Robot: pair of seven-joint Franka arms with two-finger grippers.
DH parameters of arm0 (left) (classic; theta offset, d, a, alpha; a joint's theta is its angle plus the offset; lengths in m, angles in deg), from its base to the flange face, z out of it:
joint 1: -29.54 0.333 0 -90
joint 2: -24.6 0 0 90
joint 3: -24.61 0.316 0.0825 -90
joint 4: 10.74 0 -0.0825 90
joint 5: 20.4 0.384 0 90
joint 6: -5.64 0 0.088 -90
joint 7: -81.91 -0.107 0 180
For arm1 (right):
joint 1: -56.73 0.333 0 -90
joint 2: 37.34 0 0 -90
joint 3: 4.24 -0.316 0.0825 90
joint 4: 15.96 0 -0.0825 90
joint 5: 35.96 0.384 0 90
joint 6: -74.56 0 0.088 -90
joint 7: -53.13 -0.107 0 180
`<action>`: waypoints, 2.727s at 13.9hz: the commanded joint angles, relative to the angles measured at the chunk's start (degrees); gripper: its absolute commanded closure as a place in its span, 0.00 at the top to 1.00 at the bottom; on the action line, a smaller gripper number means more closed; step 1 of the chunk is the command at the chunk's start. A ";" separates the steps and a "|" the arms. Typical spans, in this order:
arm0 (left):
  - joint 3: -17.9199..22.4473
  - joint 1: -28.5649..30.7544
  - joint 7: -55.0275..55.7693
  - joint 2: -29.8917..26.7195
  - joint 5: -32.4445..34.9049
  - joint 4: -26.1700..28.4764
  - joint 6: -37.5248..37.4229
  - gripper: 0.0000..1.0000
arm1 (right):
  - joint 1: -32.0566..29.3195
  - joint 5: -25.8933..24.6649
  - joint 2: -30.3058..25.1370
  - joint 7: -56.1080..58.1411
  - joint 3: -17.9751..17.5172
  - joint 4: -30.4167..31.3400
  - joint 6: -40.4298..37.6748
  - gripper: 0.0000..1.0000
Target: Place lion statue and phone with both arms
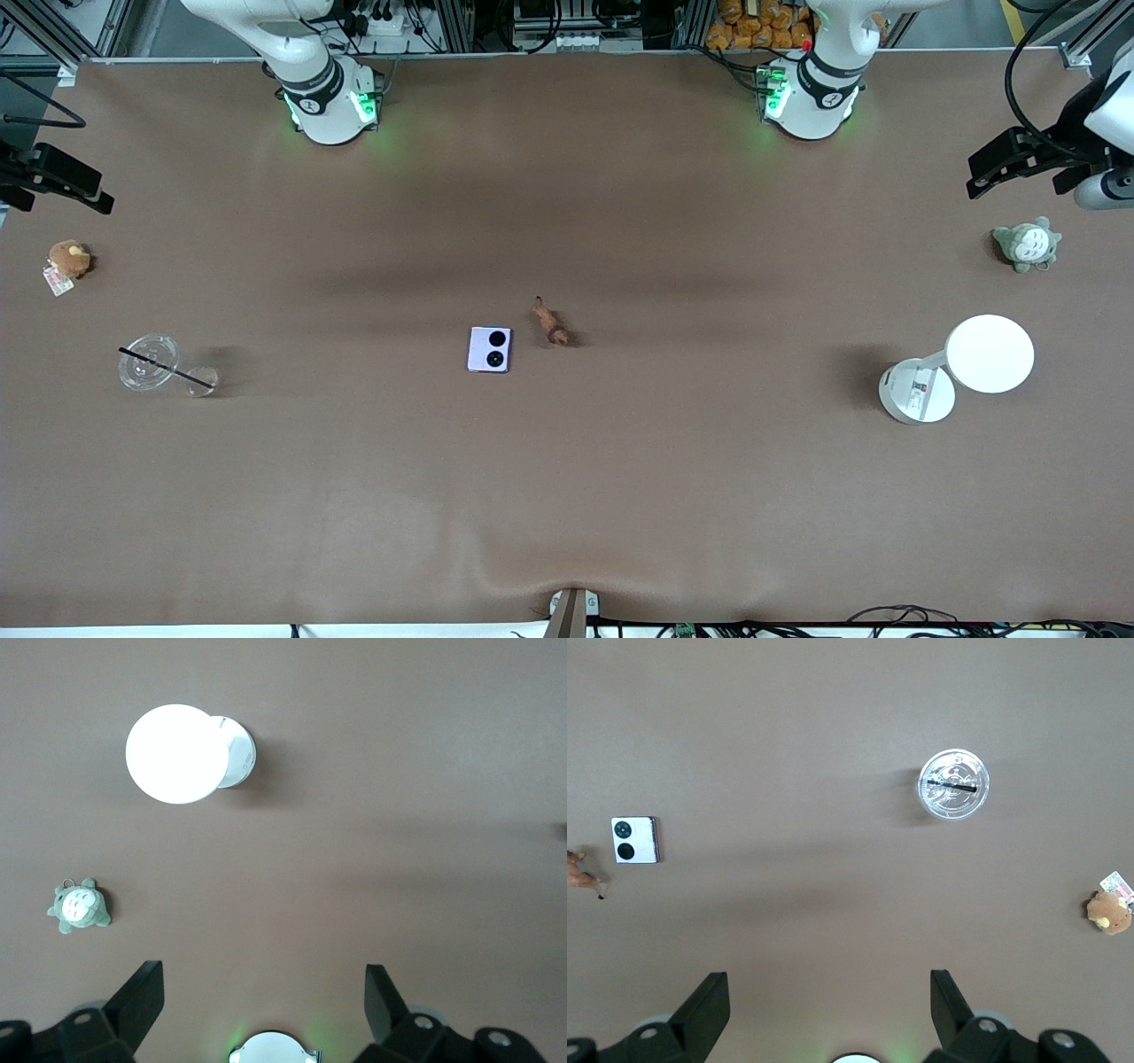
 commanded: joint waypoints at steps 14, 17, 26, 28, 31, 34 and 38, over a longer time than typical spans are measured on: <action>0.30 0.62 -1.07 0.91 -0.30 -2.12 -1.21 1.00 | 0.10 -0.04 -0.43 -1.00 -0.20 -0.15 0.12 1.00; 0.30 0.62 -0.89 0.83 -0.48 -2.12 -1.39 1.00 | 0.01 -0.04 -0.26 -0.65 -0.11 -0.50 -0.06 1.00; -0.05 -0.26 0.25 2.50 -0.74 -2.12 -1.74 1.00 | 0.27 0.04 0.18 -1.00 -0.20 -0.41 -0.14 1.00; -0.05 -0.61 0.34 2.58 -0.83 -2.12 -1.74 1.00 | 0.71 0.04 0.27 -1.00 -0.20 -0.41 -0.14 1.00; -0.14 -1.23 0.43 2.76 -0.74 -2.03 -1.74 1.00 | 0.71 0.04 0.27 -1.09 -0.20 -0.41 0.12 1.00; -1.36 -1.67 1.73 4.07 -0.65 -2.29 -1.39 1.00 | 0.71 0.13 0.53 -1.09 -0.29 -0.41 0.12 1.00; -8.47 -3.50 16.72 7.93 -0.74 -2.73 -0.95 1.00 | 0.71 0.13 0.53 -1.09 -0.29 -0.50 0.21 1.00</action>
